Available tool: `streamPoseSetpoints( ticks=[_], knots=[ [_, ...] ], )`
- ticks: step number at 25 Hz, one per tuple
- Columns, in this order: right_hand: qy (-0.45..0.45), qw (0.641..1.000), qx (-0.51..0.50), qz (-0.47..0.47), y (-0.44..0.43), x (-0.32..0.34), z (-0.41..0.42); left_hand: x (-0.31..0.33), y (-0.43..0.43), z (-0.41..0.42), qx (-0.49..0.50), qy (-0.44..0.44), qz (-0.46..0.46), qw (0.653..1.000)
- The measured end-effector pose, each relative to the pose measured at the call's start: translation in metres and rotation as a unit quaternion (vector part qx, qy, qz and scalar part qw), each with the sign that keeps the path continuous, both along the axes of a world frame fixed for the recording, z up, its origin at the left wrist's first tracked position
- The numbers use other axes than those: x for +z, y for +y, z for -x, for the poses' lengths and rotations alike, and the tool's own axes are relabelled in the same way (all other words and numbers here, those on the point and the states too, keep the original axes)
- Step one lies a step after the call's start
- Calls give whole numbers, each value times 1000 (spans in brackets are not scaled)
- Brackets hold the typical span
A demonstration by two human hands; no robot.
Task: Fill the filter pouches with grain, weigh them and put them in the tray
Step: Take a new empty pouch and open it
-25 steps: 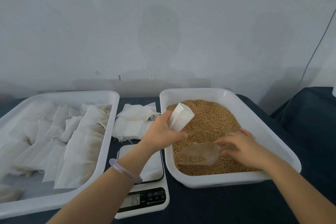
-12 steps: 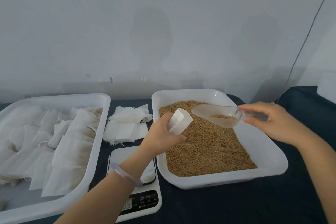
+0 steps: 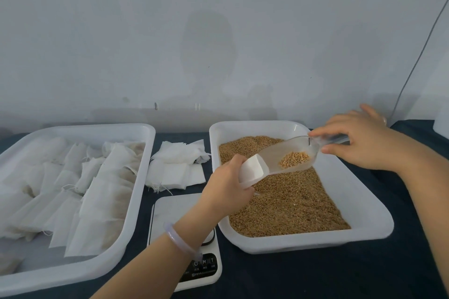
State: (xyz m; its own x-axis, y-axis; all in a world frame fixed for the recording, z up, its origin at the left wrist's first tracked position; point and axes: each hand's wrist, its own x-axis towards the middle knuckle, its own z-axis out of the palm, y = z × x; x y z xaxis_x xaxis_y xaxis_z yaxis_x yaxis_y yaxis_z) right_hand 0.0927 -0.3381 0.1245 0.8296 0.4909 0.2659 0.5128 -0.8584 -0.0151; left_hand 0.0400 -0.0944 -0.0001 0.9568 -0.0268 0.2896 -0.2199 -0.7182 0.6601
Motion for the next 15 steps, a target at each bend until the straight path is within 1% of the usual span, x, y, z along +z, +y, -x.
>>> streamPoseSetpoints(
  ticks=[6,15],
  knots=[
    [-51,998,4,39,10,7,0,-7,-5,0,6,-3,-11,1000],
    [-66,997,6,41,14,8,2,-8,-7,0,16,6,3,1000]
  ],
)
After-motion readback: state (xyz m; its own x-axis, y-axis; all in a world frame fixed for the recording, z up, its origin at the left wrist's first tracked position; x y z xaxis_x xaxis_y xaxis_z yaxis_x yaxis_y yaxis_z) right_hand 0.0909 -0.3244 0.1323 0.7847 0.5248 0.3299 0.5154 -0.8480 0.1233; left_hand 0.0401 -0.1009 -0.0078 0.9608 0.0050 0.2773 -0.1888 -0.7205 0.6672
